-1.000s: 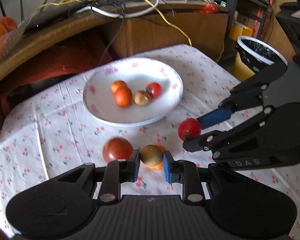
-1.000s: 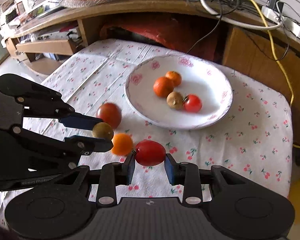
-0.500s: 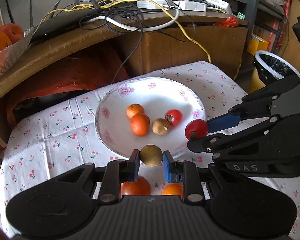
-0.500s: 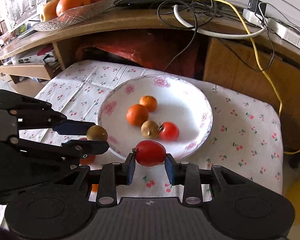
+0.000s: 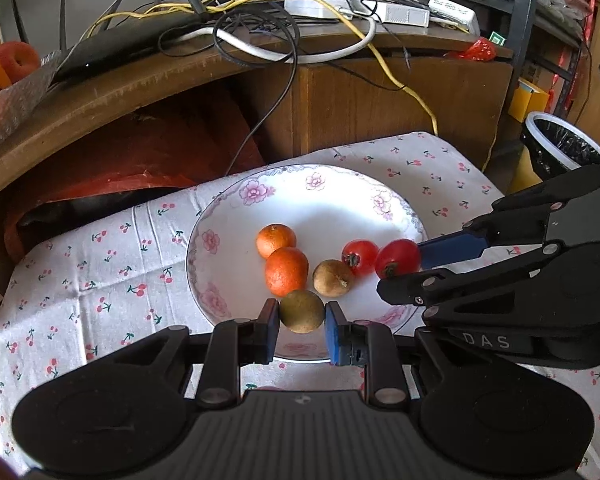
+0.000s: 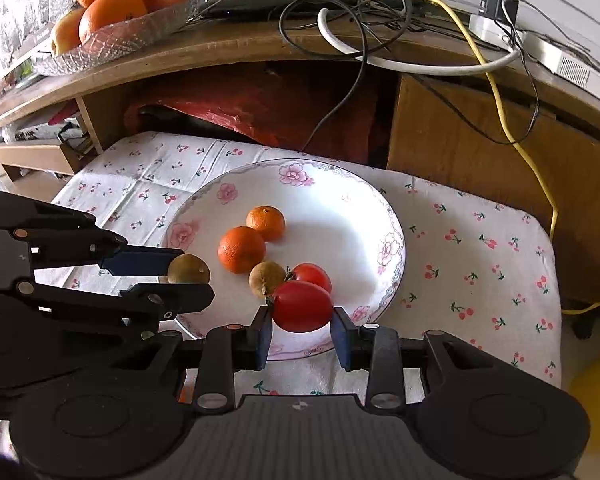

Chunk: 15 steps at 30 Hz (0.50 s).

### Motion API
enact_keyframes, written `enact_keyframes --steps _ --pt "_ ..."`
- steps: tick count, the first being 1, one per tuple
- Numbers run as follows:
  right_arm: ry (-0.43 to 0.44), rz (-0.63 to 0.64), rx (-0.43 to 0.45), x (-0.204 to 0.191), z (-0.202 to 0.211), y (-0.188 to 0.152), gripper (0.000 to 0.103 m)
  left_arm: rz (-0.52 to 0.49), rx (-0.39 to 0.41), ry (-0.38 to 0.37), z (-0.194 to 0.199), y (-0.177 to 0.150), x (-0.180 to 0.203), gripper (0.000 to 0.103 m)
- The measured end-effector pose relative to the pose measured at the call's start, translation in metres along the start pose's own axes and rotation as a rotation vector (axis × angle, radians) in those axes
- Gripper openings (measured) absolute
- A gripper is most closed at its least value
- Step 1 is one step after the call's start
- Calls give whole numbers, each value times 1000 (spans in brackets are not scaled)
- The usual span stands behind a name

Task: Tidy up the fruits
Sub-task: 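Carry the brown fruit and red tomato over the white bowl with both grippers, then open the left gripper to drop the brown fruit while the right releases the tomato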

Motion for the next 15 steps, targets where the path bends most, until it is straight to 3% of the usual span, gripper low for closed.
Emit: enact_keyframes --steps 15 --pt "-11 5 11 0 -4 1 32 8 -6 22 -4 0 -2 34"
Point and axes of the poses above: each gripper's, at about its wrist camera, not at the fingertips, and z roughly against the way its jaws point, x to its right, y to its top, the point moved 1 cm from there along -z, roughly the way its jaws point, and after that the axes turned 11 degrees about y, right-handed, at the moved point
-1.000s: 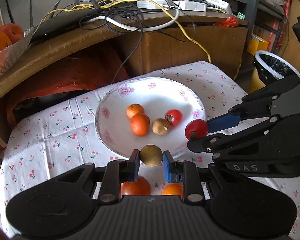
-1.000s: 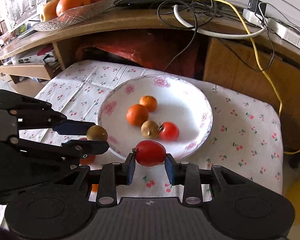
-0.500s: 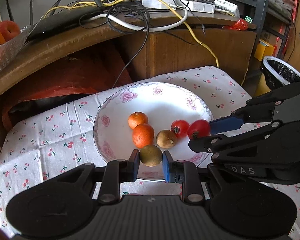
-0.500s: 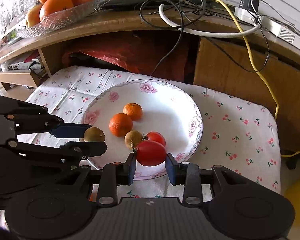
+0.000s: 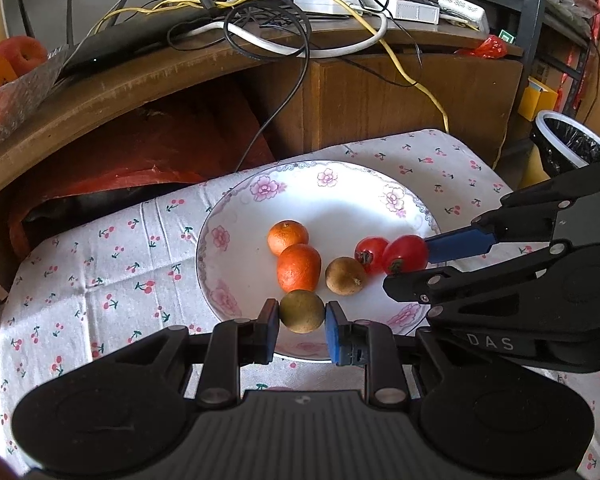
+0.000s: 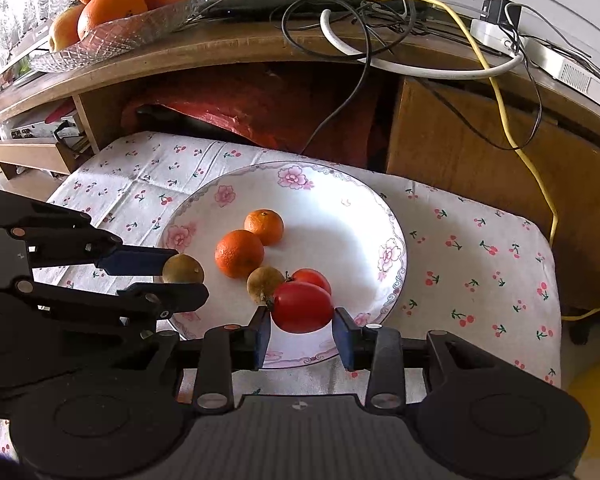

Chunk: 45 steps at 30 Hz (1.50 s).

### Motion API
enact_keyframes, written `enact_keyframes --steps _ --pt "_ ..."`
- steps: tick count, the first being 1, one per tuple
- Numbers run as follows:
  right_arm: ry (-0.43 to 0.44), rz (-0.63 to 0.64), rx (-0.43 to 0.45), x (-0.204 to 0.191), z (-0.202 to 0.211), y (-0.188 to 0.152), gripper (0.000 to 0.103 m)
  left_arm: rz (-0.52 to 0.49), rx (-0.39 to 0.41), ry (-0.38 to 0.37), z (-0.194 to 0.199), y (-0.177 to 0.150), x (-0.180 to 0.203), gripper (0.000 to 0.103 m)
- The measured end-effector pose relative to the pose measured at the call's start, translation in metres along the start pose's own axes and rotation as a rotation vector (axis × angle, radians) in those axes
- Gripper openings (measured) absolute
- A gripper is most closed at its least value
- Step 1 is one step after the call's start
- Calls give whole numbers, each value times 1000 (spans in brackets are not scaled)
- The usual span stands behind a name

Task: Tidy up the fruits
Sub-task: 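Open the left gripper to drop the brown fruit while the right releases the tomato, then move the left gripper to the dark red tomato while the right approaches the mandarin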

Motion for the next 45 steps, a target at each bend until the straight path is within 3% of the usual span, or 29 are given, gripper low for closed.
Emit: enact_keyframes --steps 15,45 --pt "0 -2 47 1 10 2 37 16 17 6 9 2 -4 37" --pt "46 54 21 -28 22 -9 37 -67 4 55 39 -14 -3 38"
Point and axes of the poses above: each gripper's, at about its wrist camera, not at the fingertips, and z roughly against the way its jaws point, x to its right, y to its top, the point moved 1 cm from there along -z, roughly the way its jaws point, and after that the axes turned 11 degrees about y, right-handed, at the moved point
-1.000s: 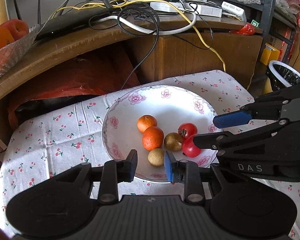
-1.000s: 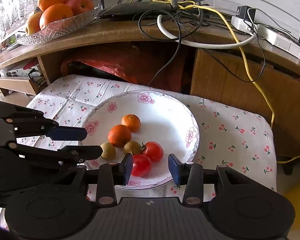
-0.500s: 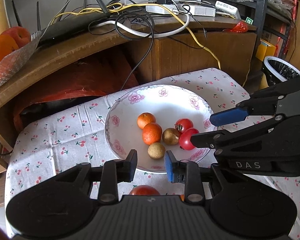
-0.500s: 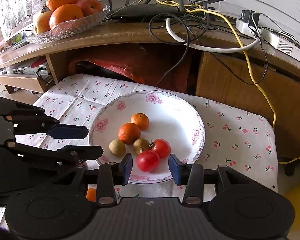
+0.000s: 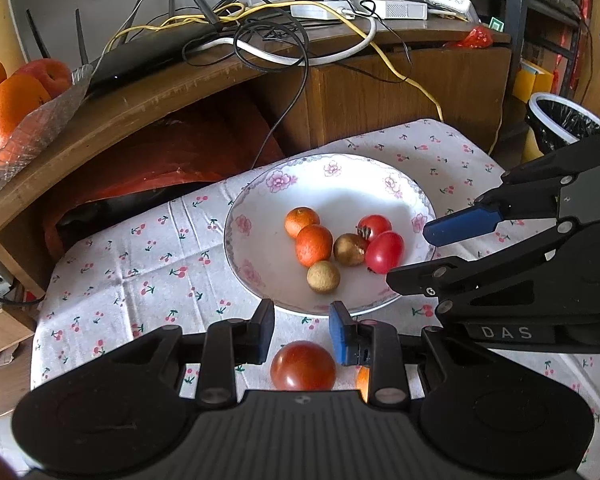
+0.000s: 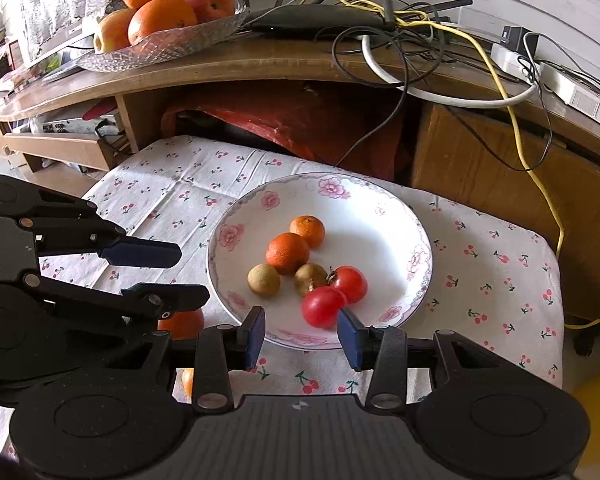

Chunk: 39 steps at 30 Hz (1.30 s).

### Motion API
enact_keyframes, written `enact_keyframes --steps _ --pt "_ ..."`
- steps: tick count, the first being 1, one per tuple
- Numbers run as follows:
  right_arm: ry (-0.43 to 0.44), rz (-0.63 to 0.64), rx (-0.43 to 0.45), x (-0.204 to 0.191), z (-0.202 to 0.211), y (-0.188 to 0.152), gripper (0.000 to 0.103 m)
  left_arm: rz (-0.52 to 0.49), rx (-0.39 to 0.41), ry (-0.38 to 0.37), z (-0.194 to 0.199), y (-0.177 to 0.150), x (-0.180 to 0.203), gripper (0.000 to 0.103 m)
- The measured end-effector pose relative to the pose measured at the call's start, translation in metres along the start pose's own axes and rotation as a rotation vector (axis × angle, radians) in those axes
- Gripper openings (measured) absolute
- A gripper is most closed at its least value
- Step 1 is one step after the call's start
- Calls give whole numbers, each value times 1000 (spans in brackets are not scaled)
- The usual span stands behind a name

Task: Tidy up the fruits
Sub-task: 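Move the left gripper to the dark red tomato while the right approaches the mandarin, then grasp the mandarin with the right gripper while the left grasps the dark red tomato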

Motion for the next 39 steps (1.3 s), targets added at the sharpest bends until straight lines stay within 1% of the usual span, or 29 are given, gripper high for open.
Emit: enact_keyframes --steps 7,18,23,31,33,35,39 --pt "26 18 -23 -8 0 -4 37 -27 -10 7 6 -8 1 38" --pt "104 67 -93 -25 -11 -14 38 -77 -38 -33 13 -34 -2 41" --pt "154 63 -122 -31 -18 -17 38 -78 -56 -43 12 -44 -8 41" --pt "178 60 -177 -39 -38 -22 38 -78 -91 -41 6 -57 -16 41" --pt "177 49 -189 -39 -41 -23 37 -73 -93 -48 5 -58 -17 41" --pt "164 49 -195 -39 -43 -24 30 -73 -91 -51 6 -58 -17 41" --pt "161 42 -202 -37 -42 -23 28 -70 -90 -56 5 -57 -17 42"
Point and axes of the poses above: each gripper's, at about its wrist camera, not at the fingertips, and z roughly against the way its jaws point, x to its right, y to its top, the point moved 1 cm from there along -z, roughly the way its jaws point, and after that the axes turned 11 degrees about y, right-handed, at the moved point
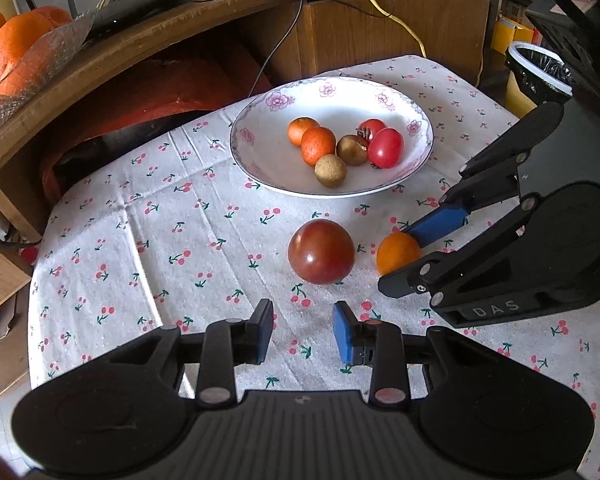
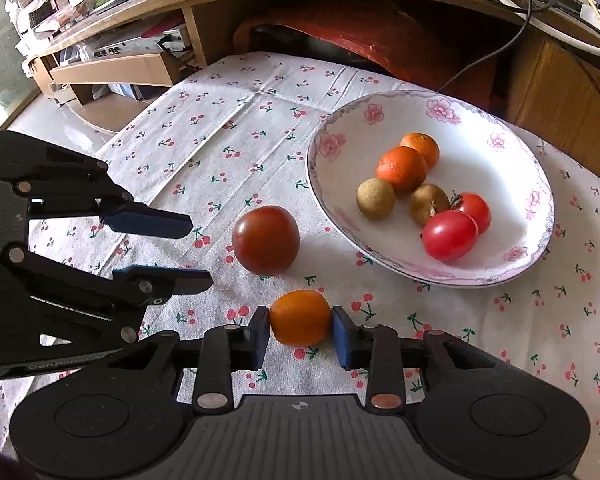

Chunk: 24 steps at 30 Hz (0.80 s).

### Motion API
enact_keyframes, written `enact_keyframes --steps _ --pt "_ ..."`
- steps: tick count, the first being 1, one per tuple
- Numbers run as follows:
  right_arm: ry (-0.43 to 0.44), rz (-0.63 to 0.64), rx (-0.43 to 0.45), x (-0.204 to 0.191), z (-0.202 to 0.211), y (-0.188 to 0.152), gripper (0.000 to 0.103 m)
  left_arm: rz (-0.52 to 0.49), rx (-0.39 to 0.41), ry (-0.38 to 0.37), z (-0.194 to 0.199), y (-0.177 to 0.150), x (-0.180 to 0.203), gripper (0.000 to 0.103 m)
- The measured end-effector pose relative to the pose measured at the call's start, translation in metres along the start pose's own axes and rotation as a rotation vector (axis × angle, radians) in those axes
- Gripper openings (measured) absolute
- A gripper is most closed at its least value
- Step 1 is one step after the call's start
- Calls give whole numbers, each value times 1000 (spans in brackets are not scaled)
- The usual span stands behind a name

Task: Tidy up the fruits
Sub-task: 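Grasp the mandarin with the right gripper while the left grasps the dark red tomato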

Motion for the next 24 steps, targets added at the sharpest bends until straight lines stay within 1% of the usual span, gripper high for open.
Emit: enact_keyframes --steps 7,10,12,15,20,24 --pt "-23 -8 -4 6 11 -5 28 24 13 -42 -5 13 6 42" --pt "-36 -27 -5 13 14 -7 28 36 11 -49 -10 20 10 42" --pt "-42 -33 -5 16 17 -10 28 40 19 -37 -14 23 11 48" --pt "-47 -40 -3 19 20 -14 28 46 19 -15 -21 26 11 52" --pt "-55 -46 2 23 24 -17 28 65 17 16 -33 29 9 54" --pt "-75 -31 3 23 24 -17 28 82 20 21 -40 32 7 53"
Point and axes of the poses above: each gripper's, at about its wrist camera, not at the fingertips, and z roughly against the way its jaws point, x to its right, y to its top, the point moved 1 cm from there along -z, roughly the way its jaws point, and after that the axes turned 11 degrees about y, right-handed, at the moved point
